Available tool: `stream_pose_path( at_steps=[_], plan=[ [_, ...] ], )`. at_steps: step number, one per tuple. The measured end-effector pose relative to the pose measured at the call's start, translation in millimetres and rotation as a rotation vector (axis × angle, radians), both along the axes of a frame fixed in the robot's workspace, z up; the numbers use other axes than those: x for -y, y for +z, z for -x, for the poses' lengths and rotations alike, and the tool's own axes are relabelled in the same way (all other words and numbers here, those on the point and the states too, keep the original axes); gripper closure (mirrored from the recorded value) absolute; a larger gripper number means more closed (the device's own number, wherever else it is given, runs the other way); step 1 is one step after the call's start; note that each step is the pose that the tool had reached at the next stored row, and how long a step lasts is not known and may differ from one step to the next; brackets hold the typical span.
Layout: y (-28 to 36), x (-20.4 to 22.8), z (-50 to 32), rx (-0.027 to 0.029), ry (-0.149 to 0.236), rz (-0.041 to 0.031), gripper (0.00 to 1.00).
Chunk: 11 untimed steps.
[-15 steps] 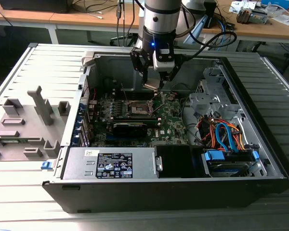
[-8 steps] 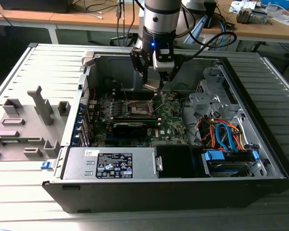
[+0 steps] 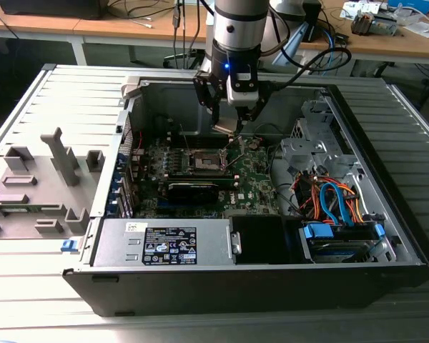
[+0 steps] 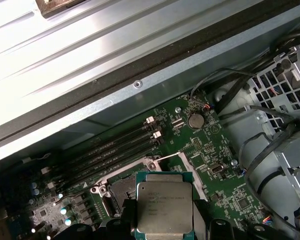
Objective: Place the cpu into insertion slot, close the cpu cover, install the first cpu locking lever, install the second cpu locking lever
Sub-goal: 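Place the cpu into insertion slot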
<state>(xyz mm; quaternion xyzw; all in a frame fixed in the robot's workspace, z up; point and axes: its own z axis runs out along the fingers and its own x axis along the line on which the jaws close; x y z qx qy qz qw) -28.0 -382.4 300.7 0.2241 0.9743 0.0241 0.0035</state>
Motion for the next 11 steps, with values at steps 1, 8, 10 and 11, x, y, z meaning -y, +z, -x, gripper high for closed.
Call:
stream_pose_path(
  at_steps=[1,8,10,11],
  plan=[
    [-0.1,0.0,0.0,-0.0001,-0.001,0.0006,0.46],
    [-0.5,0.0,0.0,-0.0001,-0.018,0.0032,0.46],
    [-0.7,0.0,0.0,-0.0001,-0.023,0.0033,0.46],
    [-0.7,0.0,0.0,-0.0001,-0.025,0.0032,0.46]
  ],
)
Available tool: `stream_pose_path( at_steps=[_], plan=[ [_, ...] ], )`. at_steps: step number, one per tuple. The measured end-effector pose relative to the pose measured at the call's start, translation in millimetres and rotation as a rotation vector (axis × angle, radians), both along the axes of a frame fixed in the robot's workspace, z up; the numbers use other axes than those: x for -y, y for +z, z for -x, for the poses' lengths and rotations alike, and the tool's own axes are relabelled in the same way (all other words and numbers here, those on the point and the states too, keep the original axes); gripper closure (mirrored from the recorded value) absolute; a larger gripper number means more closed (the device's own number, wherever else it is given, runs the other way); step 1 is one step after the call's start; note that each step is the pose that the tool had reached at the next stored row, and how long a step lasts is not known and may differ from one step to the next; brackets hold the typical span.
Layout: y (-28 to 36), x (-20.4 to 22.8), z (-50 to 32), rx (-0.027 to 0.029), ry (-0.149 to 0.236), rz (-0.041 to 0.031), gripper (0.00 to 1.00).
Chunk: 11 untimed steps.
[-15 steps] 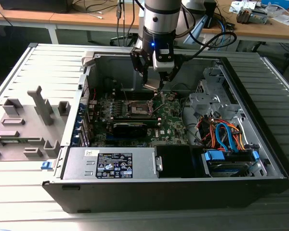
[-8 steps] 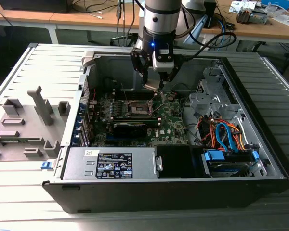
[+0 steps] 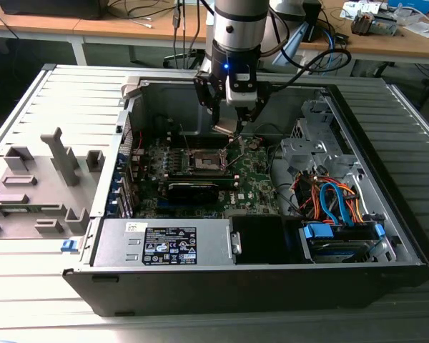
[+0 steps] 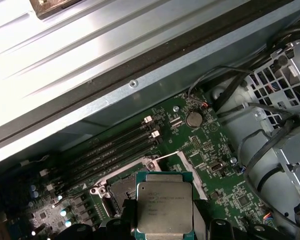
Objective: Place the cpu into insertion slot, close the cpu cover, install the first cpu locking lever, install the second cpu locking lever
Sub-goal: 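Place the cpu into insertion slot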
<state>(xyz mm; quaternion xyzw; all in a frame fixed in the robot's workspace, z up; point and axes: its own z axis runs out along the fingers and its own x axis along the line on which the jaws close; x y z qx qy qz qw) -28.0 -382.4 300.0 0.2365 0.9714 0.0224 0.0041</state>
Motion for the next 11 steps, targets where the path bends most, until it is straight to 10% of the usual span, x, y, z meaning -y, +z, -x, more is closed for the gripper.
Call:
stream_pose_path(
  at_steps=[11],
  plan=[
    [-0.7,0.0,0.0,0.0,-0.025,0.0005,0.46]
  ],
)
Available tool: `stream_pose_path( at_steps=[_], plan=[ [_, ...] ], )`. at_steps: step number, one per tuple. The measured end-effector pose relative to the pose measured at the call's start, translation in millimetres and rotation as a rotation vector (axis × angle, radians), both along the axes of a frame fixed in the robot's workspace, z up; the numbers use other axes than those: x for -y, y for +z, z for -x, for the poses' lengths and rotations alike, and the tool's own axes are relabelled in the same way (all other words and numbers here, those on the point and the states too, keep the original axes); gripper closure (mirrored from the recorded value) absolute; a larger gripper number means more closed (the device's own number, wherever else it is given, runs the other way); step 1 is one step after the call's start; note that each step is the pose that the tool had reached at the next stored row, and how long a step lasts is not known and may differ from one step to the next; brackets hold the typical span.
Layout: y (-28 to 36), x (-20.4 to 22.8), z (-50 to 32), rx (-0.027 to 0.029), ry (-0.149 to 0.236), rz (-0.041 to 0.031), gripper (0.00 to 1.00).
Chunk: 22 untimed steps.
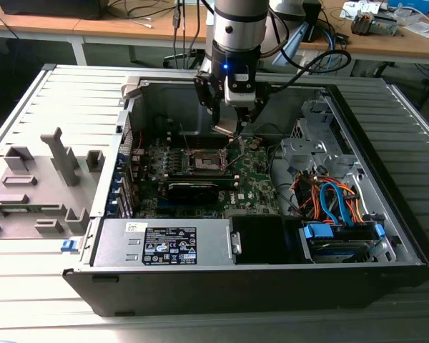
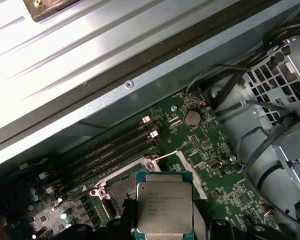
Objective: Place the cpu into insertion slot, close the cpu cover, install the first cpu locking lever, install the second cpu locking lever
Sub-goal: 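Place the cpu into insertion slot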
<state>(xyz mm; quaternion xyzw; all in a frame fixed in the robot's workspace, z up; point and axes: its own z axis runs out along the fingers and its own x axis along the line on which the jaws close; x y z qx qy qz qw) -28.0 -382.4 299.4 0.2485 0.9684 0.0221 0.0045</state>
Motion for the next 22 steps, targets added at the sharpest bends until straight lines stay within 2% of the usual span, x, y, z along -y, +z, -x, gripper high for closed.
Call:
stream_pose_path(
  at_steps=[22],
  plan=[
    [-1.7,0.0,0.0,0.0,-0.043,0.0014,0.46]
  ],
)
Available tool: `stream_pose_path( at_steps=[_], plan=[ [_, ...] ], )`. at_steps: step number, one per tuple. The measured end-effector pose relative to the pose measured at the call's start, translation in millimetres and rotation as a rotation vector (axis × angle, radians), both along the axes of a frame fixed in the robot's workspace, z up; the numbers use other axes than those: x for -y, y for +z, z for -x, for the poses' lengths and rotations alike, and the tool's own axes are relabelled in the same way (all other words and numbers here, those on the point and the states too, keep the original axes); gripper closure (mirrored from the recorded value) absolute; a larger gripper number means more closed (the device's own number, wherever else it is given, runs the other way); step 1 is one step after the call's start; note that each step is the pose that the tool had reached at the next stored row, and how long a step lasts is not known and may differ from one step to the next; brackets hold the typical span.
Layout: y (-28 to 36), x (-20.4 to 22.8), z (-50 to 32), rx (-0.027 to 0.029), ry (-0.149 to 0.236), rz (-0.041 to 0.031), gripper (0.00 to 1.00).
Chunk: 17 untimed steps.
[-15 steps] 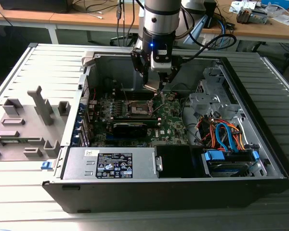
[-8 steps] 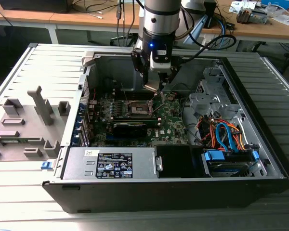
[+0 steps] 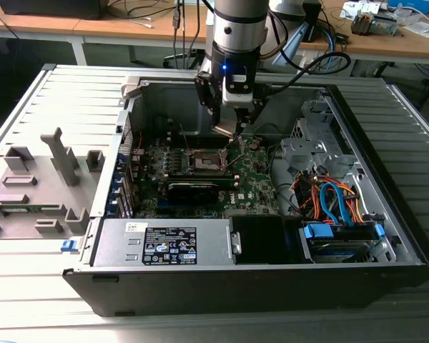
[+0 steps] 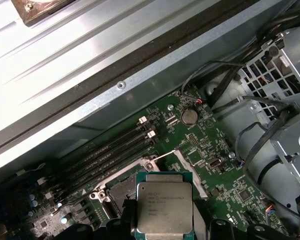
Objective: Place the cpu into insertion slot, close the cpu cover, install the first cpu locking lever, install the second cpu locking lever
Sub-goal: 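Place the cpu into insertion slot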
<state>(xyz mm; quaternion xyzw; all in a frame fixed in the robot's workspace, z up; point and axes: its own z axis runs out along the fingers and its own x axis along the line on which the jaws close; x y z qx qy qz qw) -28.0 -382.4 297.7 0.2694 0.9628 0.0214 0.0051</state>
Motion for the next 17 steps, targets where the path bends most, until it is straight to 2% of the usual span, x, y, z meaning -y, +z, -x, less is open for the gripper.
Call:
stream_pose_path(
  at_steps=[17],
  plan=[
    [-1.4,0.0,0.0,0.0,-0.031,0.0009,0.46]
  ],
)
